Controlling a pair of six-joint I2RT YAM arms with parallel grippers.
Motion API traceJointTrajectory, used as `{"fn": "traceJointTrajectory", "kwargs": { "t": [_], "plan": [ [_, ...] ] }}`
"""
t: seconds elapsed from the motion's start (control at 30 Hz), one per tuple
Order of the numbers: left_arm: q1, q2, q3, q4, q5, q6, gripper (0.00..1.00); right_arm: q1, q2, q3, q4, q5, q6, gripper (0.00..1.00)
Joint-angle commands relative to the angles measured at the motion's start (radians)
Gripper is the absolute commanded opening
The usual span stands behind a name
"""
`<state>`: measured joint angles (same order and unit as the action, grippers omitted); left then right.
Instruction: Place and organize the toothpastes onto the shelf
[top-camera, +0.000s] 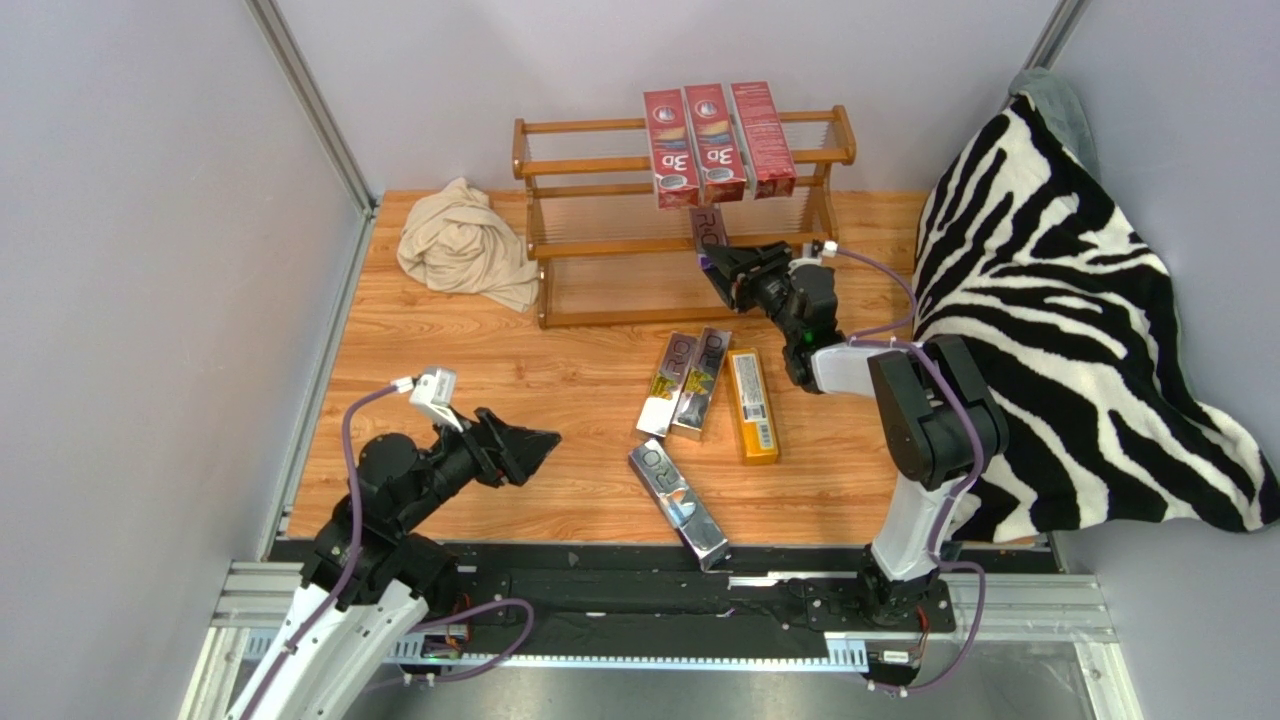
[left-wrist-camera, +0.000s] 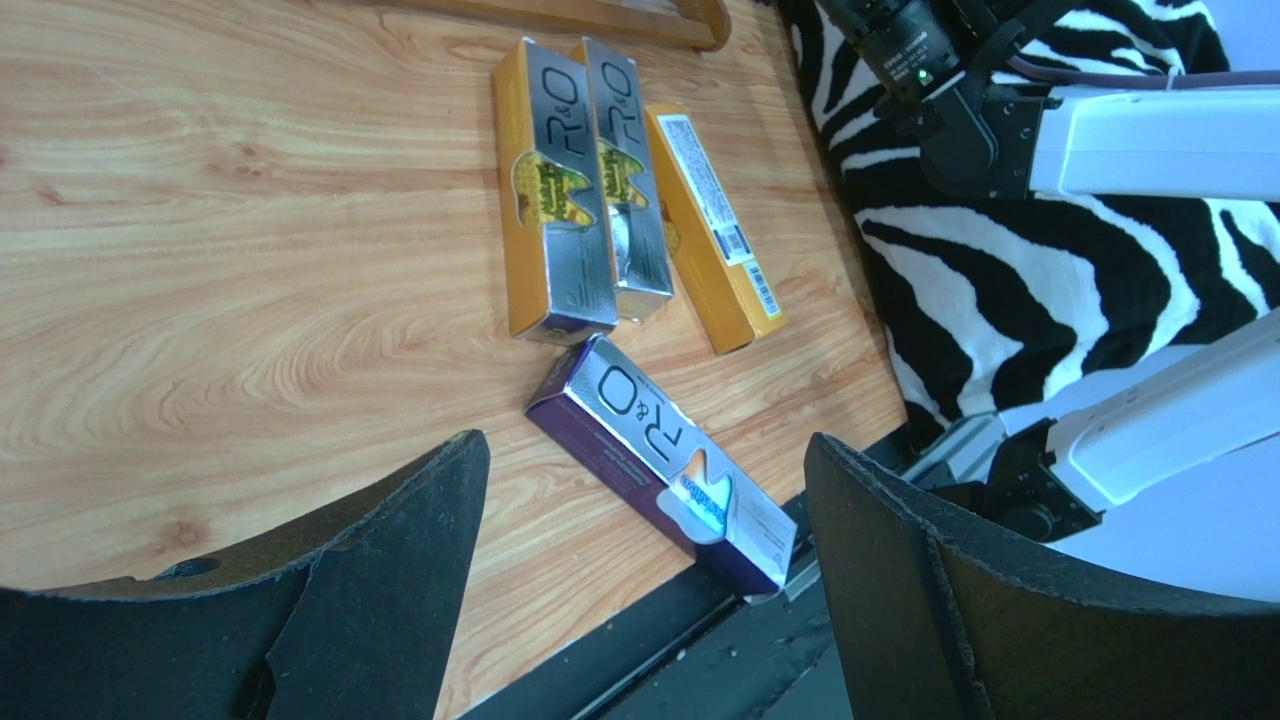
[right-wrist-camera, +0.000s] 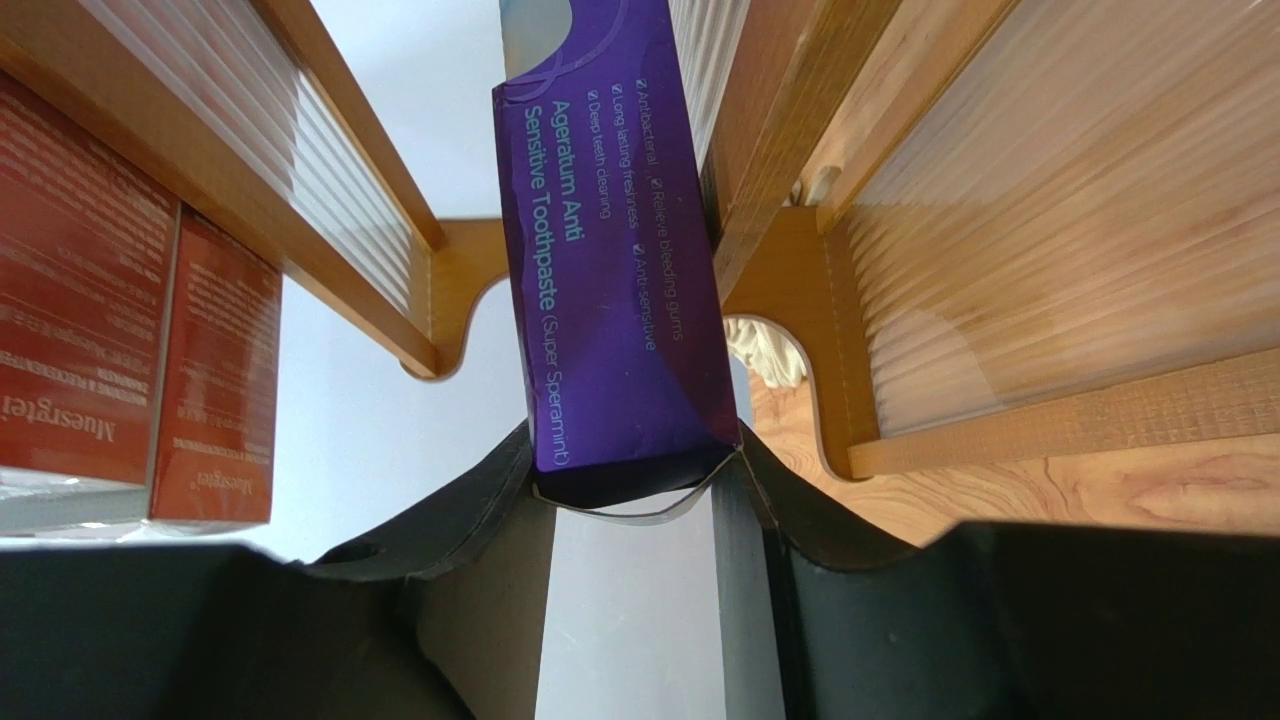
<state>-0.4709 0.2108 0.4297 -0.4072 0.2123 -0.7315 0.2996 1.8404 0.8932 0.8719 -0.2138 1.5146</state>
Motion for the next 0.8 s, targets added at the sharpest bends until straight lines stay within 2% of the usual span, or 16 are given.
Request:
{"fn": "traceJointTrajectory", "kwargs": {
  "t": [0.0, 0.2, 0.3, 0.37, 0.6, 0.63, 0.67, 0.73, 0.77],
  "plan": [
    [-0.002, -0.030, -0.008, -0.015, 0.021, -0.016, 0.86, -0.002, 0.000, 0.013, 0.079, 0.070, 0.033, 0.18],
    [-0.002, -0.056, -0.020, -0.030, 0.030, -0.023, 0.85, -0.004, 0.008, 0.032, 0.093, 0.059, 0.030, 0.27],
    [-0.002, -0.073, -0.025, -0.047, 0.025, -0.023, 0.85, -0.002, 0.008, 0.033, 0.084, 0.057, 0.027, 0.37],
    [-0.002, -0.085, -0.022, -0.054, 0.019, -0.020, 0.85, -0.002, 0.002, 0.035, 0.066, 0.056, 0.025, 0.48],
    [-0.002, -0.100, -0.022, -0.064, 0.012, -0.025, 0.85, -0.004, -0.026, 0.026, 0.042, 0.028, 0.012, 0.61],
    [-0.003, -0.097, -0.022, -0.064, 0.012, -0.023, 0.85, -0.004, -0.030, 0.024, 0.038, 0.022, 0.007, 0.69],
    [-0.002, -0.096, -0.023, -0.064, 0.013, -0.023, 0.85, -0.005, -0.035, 0.021, 0.032, 0.010, 0.003, 0.71],
    [-0.002, -0.096, -0.023, -0.065, 0.015, -0.022, 0.85, -0.008, -0.055, 0.007, 0.026, 0.004, -0.014, 0.91],
    [-0.002, -0.096, -0.025, -0.064, 0.013, -0.022, 0.85, -0.008, -0.062, 0.001, 0.021, 0.002, -0.019, 0.93]
  ]
}}
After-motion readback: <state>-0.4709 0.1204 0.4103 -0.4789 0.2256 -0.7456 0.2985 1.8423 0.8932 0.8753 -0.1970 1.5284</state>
